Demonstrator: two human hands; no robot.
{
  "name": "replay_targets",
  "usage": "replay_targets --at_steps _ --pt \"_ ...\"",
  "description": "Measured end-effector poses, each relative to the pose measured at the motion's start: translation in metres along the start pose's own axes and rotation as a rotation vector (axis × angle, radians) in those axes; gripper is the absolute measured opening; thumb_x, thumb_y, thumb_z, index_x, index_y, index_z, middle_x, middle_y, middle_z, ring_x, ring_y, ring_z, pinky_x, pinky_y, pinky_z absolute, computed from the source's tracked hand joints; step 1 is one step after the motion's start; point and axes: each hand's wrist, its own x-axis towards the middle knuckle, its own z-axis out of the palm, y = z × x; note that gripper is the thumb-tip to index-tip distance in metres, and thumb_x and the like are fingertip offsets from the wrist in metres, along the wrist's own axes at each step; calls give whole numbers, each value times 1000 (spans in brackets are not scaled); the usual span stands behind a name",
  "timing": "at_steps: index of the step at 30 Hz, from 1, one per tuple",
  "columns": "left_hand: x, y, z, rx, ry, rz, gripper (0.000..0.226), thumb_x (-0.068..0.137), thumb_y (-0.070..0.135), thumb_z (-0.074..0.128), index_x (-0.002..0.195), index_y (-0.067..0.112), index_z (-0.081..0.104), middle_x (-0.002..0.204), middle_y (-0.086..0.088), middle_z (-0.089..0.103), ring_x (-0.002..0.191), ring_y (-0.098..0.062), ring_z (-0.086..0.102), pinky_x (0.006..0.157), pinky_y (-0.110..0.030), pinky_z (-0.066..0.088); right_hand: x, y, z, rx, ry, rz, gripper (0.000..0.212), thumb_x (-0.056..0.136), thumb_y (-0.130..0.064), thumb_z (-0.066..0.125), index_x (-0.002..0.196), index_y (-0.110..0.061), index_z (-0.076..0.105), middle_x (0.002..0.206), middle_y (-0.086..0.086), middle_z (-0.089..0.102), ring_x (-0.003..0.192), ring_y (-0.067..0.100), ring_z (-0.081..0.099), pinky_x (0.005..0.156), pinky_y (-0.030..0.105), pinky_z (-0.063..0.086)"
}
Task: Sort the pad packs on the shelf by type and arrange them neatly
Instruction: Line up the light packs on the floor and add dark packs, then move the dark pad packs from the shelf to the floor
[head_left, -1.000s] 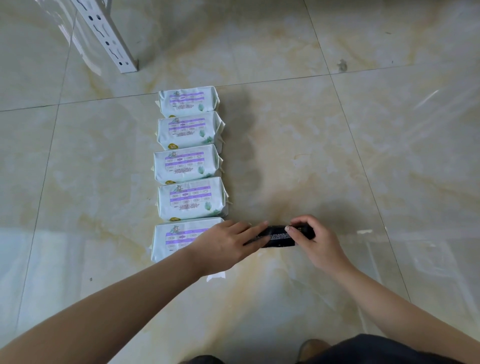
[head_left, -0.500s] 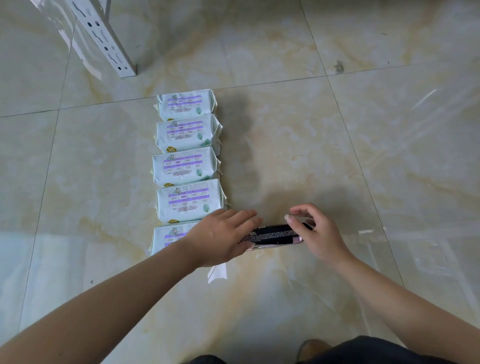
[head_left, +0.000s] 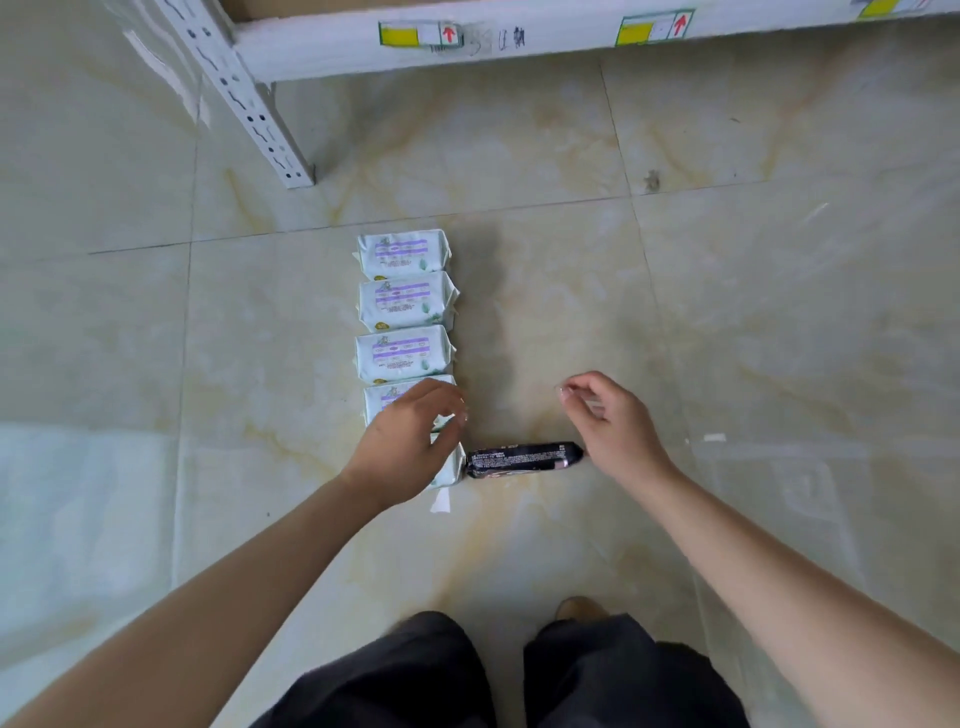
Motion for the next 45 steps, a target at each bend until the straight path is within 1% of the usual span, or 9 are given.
replay_targets --at_steps 3,10,16,19,25,29,35,39,45 --pt "-15 46 -43 -27 -1 -54 30 84 28 42 93 9 63 104 -3 62 83 -14 58 76 -33 52 -22 -52 -30 31 -42 35 6 91 -19 55 88 -19 61 91 -7 64 92 5 57 74 3 40" --pt "-52 172 -162 -93 79 -189 14 91 12 52 97 5 63 107 -2 60 89 -16 62 78 -29 51 -77 -195 -113 125 -66 74 7 90 -20 57 92 -16 63 91 -9 66 93 6 60 75 2 41" --pt "-71 283 -263 -147 138 -221 15 91 7 52 100 5 64 100 5 54 79 -4 57 64 -2 41 -114 -325 -190 209 -61 81 14 90 -23 55 80 -33 57 86 -7 67 91 18 66 85 30 47" --pt "-76 335 -311 -160 172 -200 15 90 6 52 100 4 64 100 4 54 77 7 53 62 0 40 -132 -387 -227 235 -50 68 15 92 -23 53 78 -30 55 81 -8 67 83 19 67 76 27 44" --pt "-80 410 -390 -165 258 -119 14 91 9 52 99 7 63 99 5 54 76 5 55 63 -3 40 -155 -477 -284 284 7 9 10 92 -19 53 83 -22 56 83 -4 66 72 12 65 73 25 44" --pt "-76 447 -428 -187 303 -76 15 92 12 53 101 7 63 100 3 56 84 -13 57 73 -17 40 -166 -520 -309 303 52 -42 11 91 -20 54 82 -25 54 88 -5 65 71 12 64 69 20 43" --pt "-62 495 -457 -157 303 30 20 93 15 52 106 5 62 99 0 57 89 -13 53 78 -22 42 -177 -555 -342 306 114 -122 11 91 -20 54 82 -27 54 89 -3 66 73 13 63 70 20 43" --pt "-48 520 -462 -158 280 77 20 93 18 52 106 8 62 107 -8 63 91 -15 57 77 -23 42 -175 -563 -368 342 152 -156 7 92 -16 53 87 -21 54 91 -3 63 65 -3 63 56 6 43" --pt "-10 564 -451 -188 282 96 23 93 17 50 114 8 56 107 -7 58 83 -12 53 49 -8 43 -159 -550 -428 351 202 -162 4 92 -16 52 90 -17 55 96 3 64 69 8 62 59 13 45"
